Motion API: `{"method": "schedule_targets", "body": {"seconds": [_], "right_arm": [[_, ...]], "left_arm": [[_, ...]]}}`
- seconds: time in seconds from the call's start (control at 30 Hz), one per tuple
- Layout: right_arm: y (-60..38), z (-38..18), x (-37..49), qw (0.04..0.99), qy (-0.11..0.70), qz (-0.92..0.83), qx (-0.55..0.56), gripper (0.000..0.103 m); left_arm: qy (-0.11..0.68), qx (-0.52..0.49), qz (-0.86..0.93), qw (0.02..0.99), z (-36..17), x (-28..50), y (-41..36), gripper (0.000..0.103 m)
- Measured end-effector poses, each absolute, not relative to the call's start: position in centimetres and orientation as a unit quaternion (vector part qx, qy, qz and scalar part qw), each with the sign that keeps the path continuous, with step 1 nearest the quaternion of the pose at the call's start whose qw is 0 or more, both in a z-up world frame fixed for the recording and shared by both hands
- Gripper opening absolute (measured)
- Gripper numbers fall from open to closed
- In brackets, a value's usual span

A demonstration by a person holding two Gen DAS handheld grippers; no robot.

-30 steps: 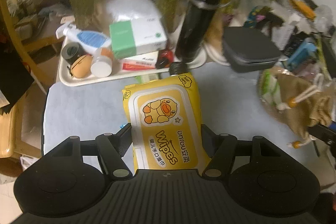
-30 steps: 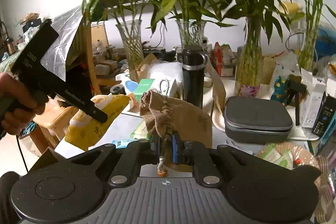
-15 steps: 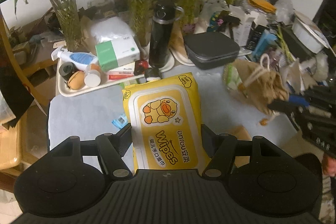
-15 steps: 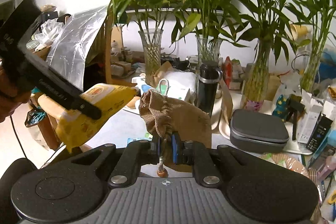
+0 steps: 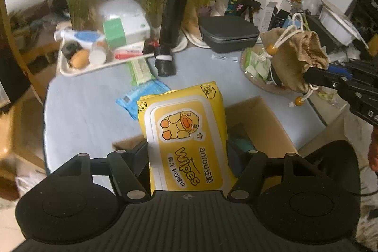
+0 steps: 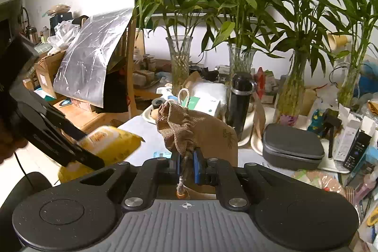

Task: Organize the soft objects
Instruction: 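Lower both grippers into the box and release the wipes pack and pouch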

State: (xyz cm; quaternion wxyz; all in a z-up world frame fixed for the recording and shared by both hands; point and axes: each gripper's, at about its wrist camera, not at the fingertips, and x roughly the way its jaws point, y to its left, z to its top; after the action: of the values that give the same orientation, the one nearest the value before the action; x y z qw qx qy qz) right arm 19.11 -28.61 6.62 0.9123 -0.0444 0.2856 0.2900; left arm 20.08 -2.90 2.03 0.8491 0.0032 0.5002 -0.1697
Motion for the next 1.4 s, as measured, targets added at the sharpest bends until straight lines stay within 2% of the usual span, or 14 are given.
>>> {"method": "schedule_targets", "body": {"seconds": [0.07, 0.13, 0.17, 0.47, 0.73, 1.0, 1.17, 1.23, 1.27, 1.3, 1.33, 1.37, 1.4], "right_arm": [[-28.4, 6.5, 18.7, 0.911, 0.288, 0.291, -0.046, 0.013], [-28.4, 6.4, 18.3, 0.91, 0.29, 0.293, -0.046, 0.013], [-28.3, 6.3, 17.9, 0.909, 0.291, 0.294, -0.047, 0.013], [-28.3, 6.2, 15.7, 0.903, 0.301, 0.305, -0.039, 0.013], [-29.1, 6.4, 15.2, 0.878, 0.341, 0.333, 0.037, 0.013], [-28.2, 3.3, 16.1, 0.861, 0.39, 0.324, 0.048, 0.013], [-25.7, 1.4, 15.8, 0.864, 0.394, 0.313, -0.025, 0.014], [-24.5, 0.7, 15.6, 0.857, 0.4, 0.319, -0.055, 0.021], [-24.0, 0.3, 15.4, 0.856, 0.401, 0.321, -0.066, 0.03], [-23.8, 0.2, 15.3, 0.855, 0.4, 0.324, -0.07, 0.047], [-23.7, 0.1, 15.1, 0.852, 0.399, 0.332, -0.069, 0.058], [-23.7, 0.1, 15.0, 0.85, 0.397, 0.34, -0.065, 0.077], [-23.7, 0.1, 14.8, 0.849, 0.394, 0.346, -0.061, 0.087]], "left_arm": [[0.488, -0.028, -0.178, 0.854, 1.5, 19.6, -2.3, 0.068], [0.472, -0.051, -0.183, 0.861, 1.5, 19.0, -2.0, 0.081], [0.462, -0.06, -0.183, 0.866, 1.7, 18.7, -1.8, 0.084], [0.416, -0.061, -0.145, 0.895, 2.1, 15.6, -0.4, 0.084], [0.386, -0.037, -0.137, 0.911, 1.8, 12.7, 0.9, 0.084], [0.387, -0.055, -0.139, 0.91, 1.1, 10.9, 2.6, 0.084], [0.386, -0.057, -0.135, 0.911, 0.8, 10.4, 3.4, 0.084], [0.388, -0.059, -0.133, 0.91, 0.7, 10.3, 3.6, 0.084], [0.388, -0.06, -0.132, 0.91, 0.6, 10.2, 3.8, 0.084], [0.389, -0.061, -0.131, 0.91, 0.6, 10.2, 3.9, 0.084], [0.389, -0.061, -0.131, 0.91, 0.5, 10.1, 4.0, 0.084], [0.389, -0.062, -0.129, 0.91, 0.5, 10.0, 4.1, 0.084], [0.388, -0.061, -0.129, 0.91, 0.5, 9.9, 4.1, 0.084]]}}
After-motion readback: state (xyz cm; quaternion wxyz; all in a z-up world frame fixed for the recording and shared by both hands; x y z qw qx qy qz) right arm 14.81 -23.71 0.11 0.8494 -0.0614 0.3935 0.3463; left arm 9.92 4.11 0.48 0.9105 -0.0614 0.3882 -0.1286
